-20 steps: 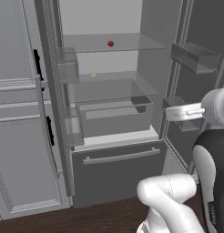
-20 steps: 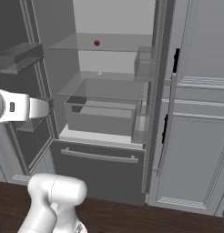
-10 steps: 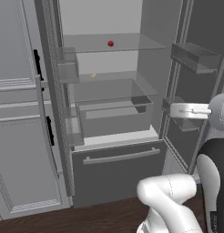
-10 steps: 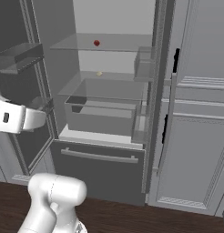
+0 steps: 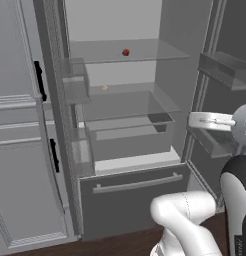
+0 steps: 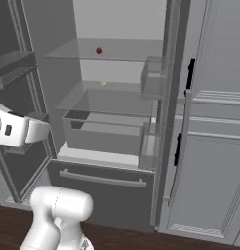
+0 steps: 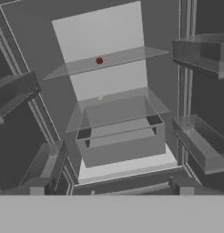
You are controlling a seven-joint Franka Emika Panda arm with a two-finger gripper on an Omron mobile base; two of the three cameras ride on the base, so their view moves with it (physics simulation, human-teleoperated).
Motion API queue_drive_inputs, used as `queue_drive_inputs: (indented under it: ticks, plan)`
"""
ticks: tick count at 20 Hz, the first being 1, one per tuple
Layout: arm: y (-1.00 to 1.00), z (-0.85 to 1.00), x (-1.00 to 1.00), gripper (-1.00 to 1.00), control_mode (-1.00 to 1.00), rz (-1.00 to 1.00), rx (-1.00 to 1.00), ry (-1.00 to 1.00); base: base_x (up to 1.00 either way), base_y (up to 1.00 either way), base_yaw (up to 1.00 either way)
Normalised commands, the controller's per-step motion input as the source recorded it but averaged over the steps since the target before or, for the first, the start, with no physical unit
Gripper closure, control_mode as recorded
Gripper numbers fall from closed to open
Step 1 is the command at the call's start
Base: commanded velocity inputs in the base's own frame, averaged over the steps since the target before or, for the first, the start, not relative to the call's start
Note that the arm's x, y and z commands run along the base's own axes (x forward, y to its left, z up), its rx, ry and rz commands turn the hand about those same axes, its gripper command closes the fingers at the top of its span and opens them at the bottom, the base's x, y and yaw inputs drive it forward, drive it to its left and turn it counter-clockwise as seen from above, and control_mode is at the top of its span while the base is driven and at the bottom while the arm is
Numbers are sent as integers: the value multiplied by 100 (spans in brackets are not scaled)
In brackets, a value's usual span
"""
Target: Take the strawberry from the fridge and place it on top of the pancake, located on the dining counter.
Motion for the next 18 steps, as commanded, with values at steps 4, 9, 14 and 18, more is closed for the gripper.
queue_drive_inputs:
  ticks: [4, 9, 14, 18]
  plan:
    - [0, 0, 0, -100, 100, 0, 0, 0, 98, 39, 1]
    - [0, 0, 0, -100, 100, 0, 0, 0, 100, 17, 3]
    - [0, 0, 0, -100, 100, 0, 0, 0, 99, -22, 11]
    - [0, 0, 0, -100, 100, 0, 0, 0, 100, 0, 15]
